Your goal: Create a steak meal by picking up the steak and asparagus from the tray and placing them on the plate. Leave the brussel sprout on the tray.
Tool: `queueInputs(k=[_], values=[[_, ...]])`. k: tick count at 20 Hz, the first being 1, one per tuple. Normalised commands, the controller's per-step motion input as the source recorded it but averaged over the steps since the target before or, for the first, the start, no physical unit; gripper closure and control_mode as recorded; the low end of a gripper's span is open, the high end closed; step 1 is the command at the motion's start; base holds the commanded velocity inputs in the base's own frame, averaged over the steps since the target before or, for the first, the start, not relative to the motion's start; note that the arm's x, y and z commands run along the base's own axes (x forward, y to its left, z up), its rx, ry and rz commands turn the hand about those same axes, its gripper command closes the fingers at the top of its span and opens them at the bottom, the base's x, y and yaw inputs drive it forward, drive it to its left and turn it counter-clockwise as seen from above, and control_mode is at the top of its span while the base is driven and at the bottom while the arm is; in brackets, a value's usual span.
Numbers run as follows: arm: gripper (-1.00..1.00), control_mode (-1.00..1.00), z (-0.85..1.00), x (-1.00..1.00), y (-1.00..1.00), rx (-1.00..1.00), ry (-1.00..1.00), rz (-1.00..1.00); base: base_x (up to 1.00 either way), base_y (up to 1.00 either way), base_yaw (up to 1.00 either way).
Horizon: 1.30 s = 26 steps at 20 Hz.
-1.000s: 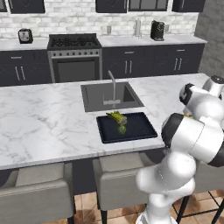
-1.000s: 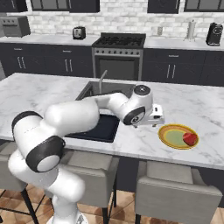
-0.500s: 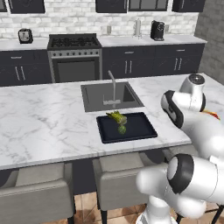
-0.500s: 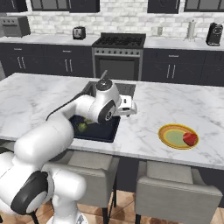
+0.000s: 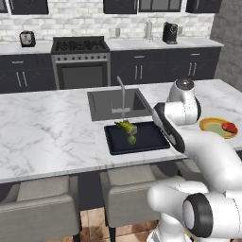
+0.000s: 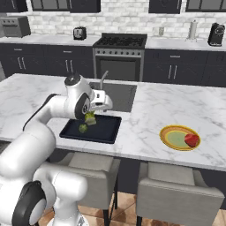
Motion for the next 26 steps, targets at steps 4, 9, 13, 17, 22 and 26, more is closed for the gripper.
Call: queueInputs(k=[4, 9, 13, 17, 22, 26], values=[[-1.0, -1.0, -0.01, 0.0, 0.76, 0.0, 0.06, 0.0, 0.0, 0.0, 0.0], [-1.0, -1.0, -0.07, 0.03, 0.73, 0.0, 0.13, 0.01, 0.0, 0.0, 0.0], [-1.0, -1.0, -0.08, 0.14, 0.64, 0.03, 0.15, 0.02, 0.0, 0.0, 0.0], [-1.0, -1.0, -0.23, 0.39, 0.23, 0.03, 0.13, 0.02, 0.0, 0.0, 0.0], [-1.0, -1.0, -0.37, 0.5, 0.0, 0.0, 0.12, 0.02, 0.0, 0.0, 0.0], [-1.0, -1.0, -0.41, 0.53, 0.0, 0.0, 0.11, 0.03, 0.0, 0.0, 0.0]])
